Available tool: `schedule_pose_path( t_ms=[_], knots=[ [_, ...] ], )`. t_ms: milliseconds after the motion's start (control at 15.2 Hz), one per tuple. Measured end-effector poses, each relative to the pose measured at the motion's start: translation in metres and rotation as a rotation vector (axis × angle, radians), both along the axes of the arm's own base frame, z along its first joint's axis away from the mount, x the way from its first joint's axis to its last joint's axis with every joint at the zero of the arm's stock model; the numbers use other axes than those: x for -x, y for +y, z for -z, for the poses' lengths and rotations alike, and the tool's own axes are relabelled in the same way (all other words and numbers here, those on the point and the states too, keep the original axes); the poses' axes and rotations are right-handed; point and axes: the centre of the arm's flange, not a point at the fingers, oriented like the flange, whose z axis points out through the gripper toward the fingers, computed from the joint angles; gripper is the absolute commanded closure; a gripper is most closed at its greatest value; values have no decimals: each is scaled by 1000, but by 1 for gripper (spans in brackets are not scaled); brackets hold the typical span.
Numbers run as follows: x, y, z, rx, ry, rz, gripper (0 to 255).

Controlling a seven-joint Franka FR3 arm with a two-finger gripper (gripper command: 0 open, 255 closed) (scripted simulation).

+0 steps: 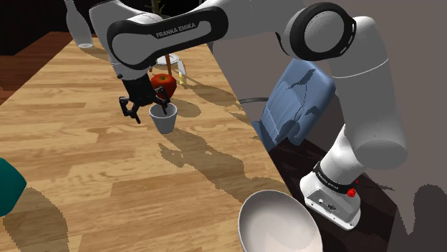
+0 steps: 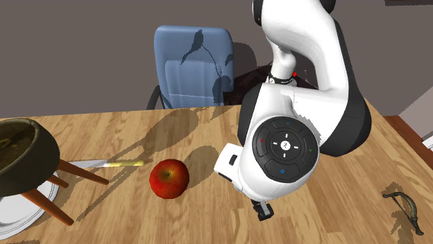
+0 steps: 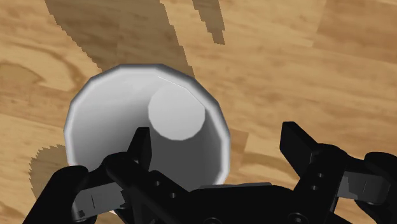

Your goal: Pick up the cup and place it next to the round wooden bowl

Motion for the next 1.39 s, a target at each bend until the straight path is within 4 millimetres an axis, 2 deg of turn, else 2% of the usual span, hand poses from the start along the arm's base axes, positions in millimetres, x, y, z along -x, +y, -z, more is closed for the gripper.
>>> schedule_pose_path(
  t_ms=[132,198,924,1386],
  knots=[
    [0,0,0,0,0,0,0],
    [0,0,0,0,0,0,255],
    [0,0,-3,0,-1,0,255],
    [0,0,-37,0,0,0,255]
  ],
)
